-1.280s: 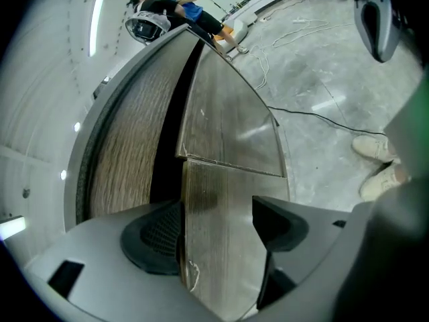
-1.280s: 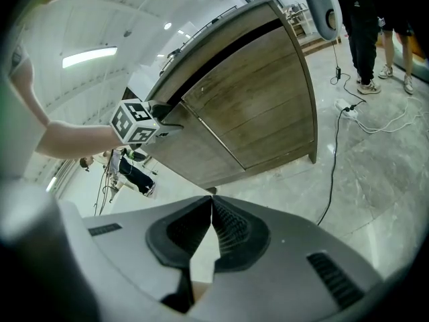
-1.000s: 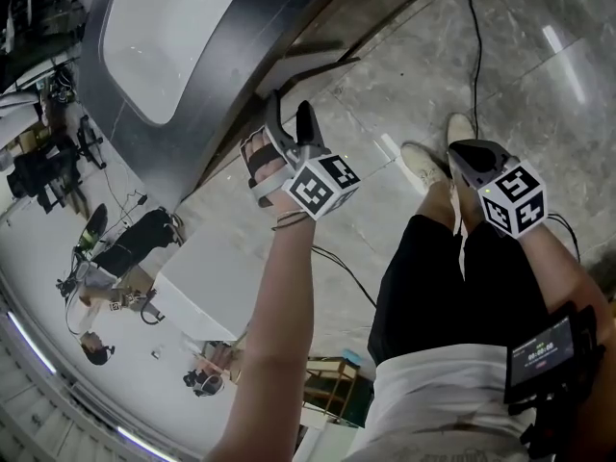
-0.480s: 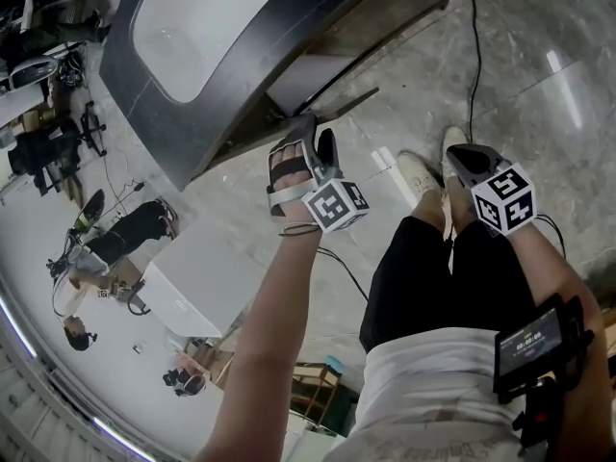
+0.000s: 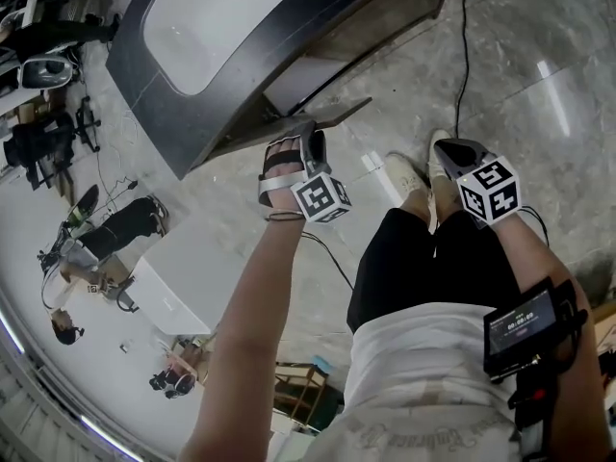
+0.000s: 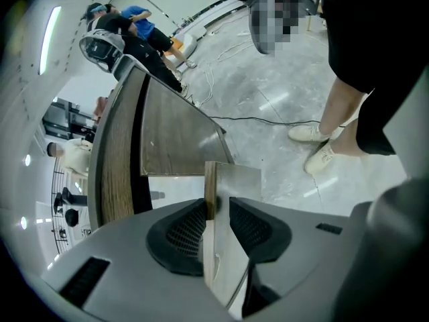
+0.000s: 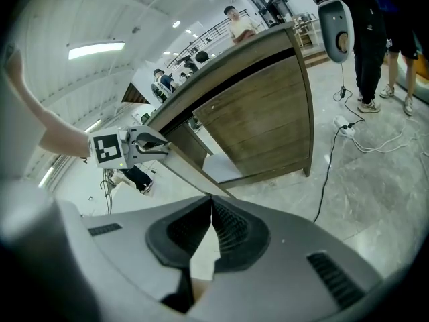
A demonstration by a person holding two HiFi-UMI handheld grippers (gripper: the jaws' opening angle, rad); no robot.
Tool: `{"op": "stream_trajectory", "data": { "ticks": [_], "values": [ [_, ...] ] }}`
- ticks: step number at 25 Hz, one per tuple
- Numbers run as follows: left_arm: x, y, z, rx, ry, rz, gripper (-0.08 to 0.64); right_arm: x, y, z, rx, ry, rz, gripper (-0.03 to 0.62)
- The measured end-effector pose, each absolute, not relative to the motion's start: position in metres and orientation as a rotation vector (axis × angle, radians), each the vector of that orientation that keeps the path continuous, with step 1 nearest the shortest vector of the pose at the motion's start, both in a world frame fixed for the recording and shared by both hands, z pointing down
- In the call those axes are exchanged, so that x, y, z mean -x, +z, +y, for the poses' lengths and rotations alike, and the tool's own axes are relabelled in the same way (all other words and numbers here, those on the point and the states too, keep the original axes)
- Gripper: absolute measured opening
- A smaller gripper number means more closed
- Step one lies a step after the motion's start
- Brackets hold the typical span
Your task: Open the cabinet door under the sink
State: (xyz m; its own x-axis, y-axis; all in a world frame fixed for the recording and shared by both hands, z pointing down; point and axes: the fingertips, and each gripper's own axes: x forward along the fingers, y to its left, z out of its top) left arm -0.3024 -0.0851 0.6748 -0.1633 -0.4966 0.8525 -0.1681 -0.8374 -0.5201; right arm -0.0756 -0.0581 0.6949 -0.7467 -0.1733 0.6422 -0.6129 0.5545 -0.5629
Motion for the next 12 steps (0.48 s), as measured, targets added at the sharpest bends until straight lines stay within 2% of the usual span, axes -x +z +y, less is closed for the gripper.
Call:
{"op": "stream_trajectory", "data": {
  "ticks": [3,12],
  "values": [
    [0.306,0.678,-0.085,1.924,-2.123,0.728,0.089,0.076,0.689,-0.062,-0.654,1.101,-2.266,0.014],
    [0.325,0.685,-0.063,1.974,-2.179,0.564,0.077,0.104,0.673,-0.076,-0.653,1.101,-2.318,0.014]
  ]
}}
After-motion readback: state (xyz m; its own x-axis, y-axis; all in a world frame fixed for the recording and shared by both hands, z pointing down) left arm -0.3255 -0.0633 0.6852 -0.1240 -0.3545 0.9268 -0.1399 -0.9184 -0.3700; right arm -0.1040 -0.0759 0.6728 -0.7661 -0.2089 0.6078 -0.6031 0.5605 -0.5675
